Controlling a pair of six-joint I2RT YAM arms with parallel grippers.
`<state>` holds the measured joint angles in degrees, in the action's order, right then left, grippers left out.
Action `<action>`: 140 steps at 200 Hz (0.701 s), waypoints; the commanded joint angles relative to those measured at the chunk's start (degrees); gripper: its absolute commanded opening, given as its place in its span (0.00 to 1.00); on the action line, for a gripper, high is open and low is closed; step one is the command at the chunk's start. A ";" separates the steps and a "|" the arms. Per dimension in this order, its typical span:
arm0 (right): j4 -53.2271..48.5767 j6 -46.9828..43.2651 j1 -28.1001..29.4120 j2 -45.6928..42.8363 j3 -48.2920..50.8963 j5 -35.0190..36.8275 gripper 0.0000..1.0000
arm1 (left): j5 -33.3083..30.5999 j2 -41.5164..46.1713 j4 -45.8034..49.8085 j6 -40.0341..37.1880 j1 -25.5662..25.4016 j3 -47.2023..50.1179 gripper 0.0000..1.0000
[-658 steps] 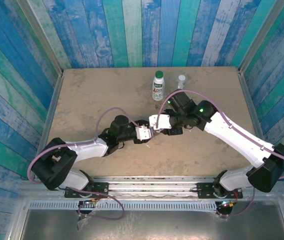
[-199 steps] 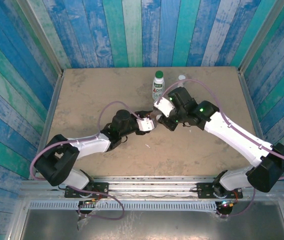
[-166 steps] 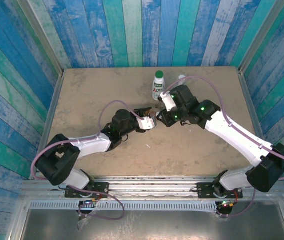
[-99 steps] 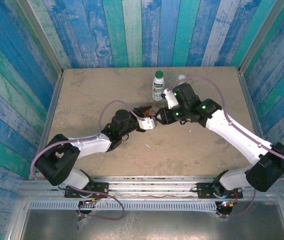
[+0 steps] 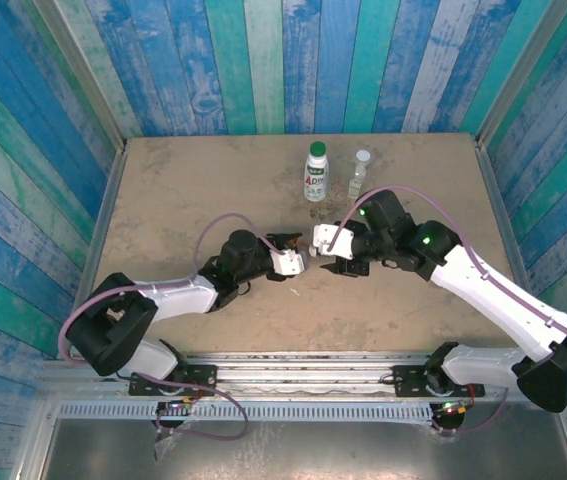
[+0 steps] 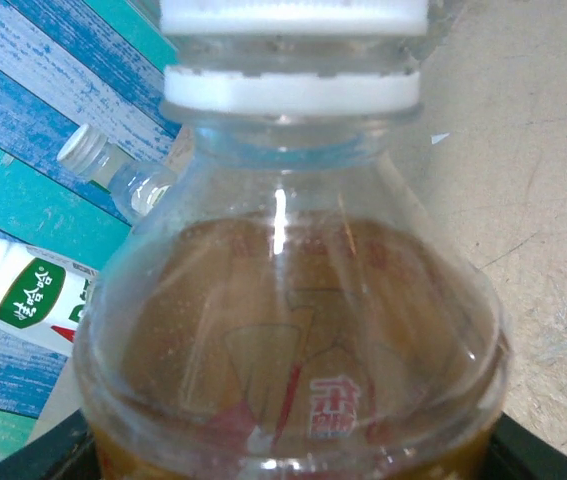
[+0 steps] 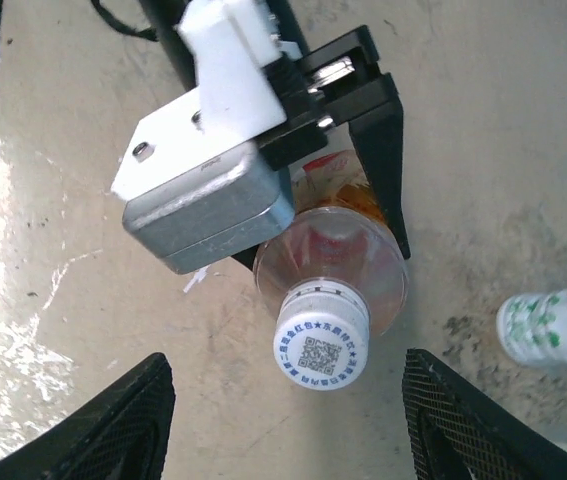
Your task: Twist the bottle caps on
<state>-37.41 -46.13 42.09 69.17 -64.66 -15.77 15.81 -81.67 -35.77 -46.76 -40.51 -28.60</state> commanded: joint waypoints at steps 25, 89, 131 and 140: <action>-0.08 -9.29 1.24 1.92 -0.53 2.47 0.54 | 2.12 3.09 0.32 0.97 -0.17 -0.44 0.52; 0.06 -9.92 1.59 4.28 -1.25 3.90 0.44 | 3.33 3.58 1.48 0.82 -0.17 -0.95 0.52; 0.23 -9.86 1.68 5.78 -1.74 4.41 0.39 | 3.59 3.96 1.89 0.95 -0.17 -1.11 0.52; 0.29 -9.79 1.68 5.89 -1.83 4.77 0.37 | 3.62 4.06 2.08 0.83 -0.15 -1.22 0.52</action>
<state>-36.77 -55.55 43.44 74.54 -64.95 -11.84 18.20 -81.14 -34.11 -46.46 -40.51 -28.62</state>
